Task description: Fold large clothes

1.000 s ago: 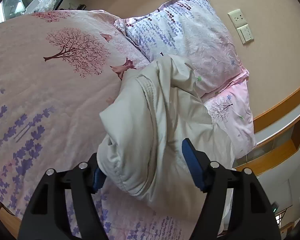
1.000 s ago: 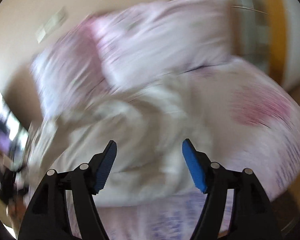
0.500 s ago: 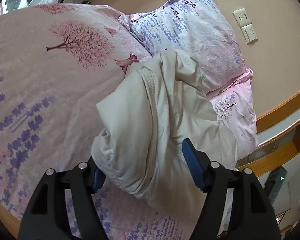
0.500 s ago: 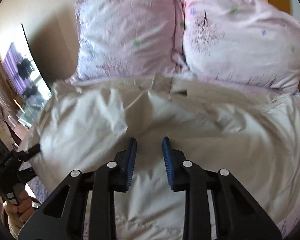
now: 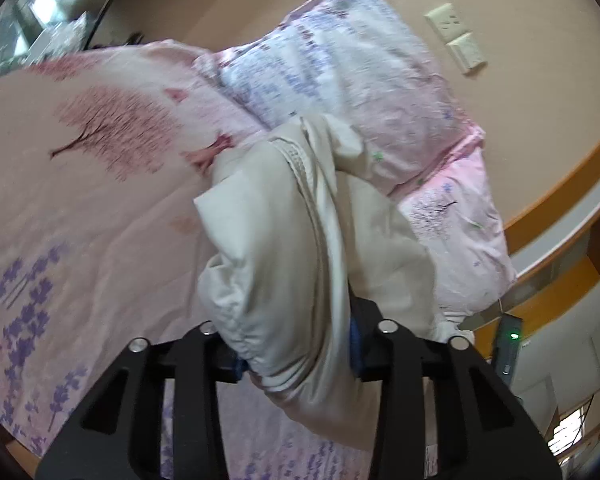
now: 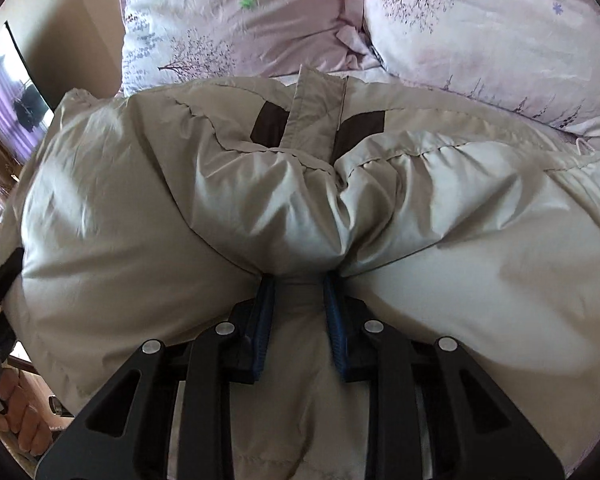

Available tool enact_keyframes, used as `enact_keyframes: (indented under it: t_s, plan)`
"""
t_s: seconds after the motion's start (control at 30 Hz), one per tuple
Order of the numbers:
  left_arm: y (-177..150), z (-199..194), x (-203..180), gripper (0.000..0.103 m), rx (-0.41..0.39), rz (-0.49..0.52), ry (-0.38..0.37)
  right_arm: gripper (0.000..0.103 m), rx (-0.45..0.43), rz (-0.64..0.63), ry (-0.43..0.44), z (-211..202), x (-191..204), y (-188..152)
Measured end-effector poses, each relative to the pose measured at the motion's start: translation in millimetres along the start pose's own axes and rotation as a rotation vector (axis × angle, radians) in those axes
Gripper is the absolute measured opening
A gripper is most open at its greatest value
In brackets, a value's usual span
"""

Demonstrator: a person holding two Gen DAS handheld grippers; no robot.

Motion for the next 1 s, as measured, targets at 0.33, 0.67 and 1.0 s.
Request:
enact_keyframes:
  t_s: [0.33, 0.67, 1.0]
  plan:
    - [0.4, -18.9, -82.2, 0.031, -0.090, 0.258, -0.080, 0.027, 0.026, -0.027, 0.001, 6.6, -1.6, 8.1]
    - [-4.4, -22.1, -111.3, 0.031, -0.102, 0.345, -0.094, 0.021, -0.074, 0.053, 0.092, -43.2, -20.5, 26.3]
    - [-16.3, -13.8, -143.9, 0.032, -0.109, 0.467, -0.084, 0.019, 0.128, -0.016, 0.024, 20.5, 4.8, 58.0]
Point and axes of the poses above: each gripper's, at about its wrist camera, not at the fingertips, and z roughly the way its jaws point, x to its left, y to its top, the point moved 4 cm from there along z, roughly the way its jaws point, and after that the axes turned 10 degrees about x, right-handed, at the moved point
